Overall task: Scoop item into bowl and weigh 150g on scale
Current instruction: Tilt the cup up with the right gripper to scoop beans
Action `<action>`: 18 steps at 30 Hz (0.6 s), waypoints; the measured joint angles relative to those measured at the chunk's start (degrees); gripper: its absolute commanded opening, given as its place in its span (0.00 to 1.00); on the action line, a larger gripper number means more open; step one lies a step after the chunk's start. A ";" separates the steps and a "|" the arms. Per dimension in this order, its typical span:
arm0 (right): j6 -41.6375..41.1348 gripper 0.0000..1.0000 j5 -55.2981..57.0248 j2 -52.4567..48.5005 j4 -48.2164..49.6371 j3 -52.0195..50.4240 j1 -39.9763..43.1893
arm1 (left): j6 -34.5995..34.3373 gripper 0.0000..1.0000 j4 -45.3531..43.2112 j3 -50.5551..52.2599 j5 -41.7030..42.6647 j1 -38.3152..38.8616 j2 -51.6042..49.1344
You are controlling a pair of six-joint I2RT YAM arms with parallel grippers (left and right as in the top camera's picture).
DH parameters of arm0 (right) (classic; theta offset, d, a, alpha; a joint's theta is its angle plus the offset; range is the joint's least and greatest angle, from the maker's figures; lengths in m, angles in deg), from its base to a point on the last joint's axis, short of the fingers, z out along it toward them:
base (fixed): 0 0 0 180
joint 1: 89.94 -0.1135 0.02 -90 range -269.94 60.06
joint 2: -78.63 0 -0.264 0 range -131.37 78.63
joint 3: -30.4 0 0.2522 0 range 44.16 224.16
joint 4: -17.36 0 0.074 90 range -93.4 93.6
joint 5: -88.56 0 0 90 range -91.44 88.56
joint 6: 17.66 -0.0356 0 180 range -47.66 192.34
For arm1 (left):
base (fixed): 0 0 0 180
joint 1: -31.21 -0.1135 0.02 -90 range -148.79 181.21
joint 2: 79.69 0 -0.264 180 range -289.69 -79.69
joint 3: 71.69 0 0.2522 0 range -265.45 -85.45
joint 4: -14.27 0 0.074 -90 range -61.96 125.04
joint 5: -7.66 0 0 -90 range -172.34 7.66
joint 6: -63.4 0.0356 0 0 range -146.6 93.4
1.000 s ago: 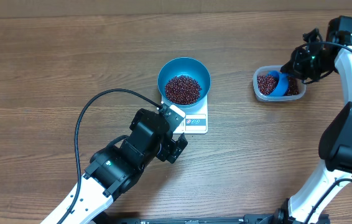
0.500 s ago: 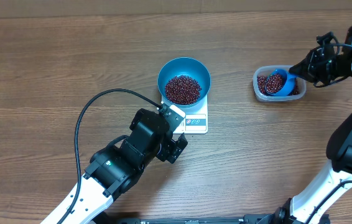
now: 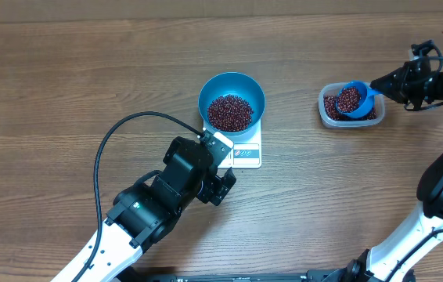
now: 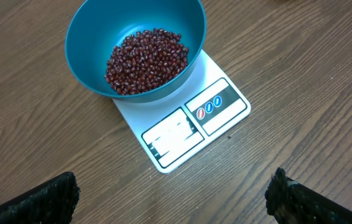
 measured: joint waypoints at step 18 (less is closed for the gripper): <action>3.93 0.04 -12.13 0.00 -3.39 0.00 2.64 | 0.00 1.00 0.00 0.00 0.00 0.00 0.00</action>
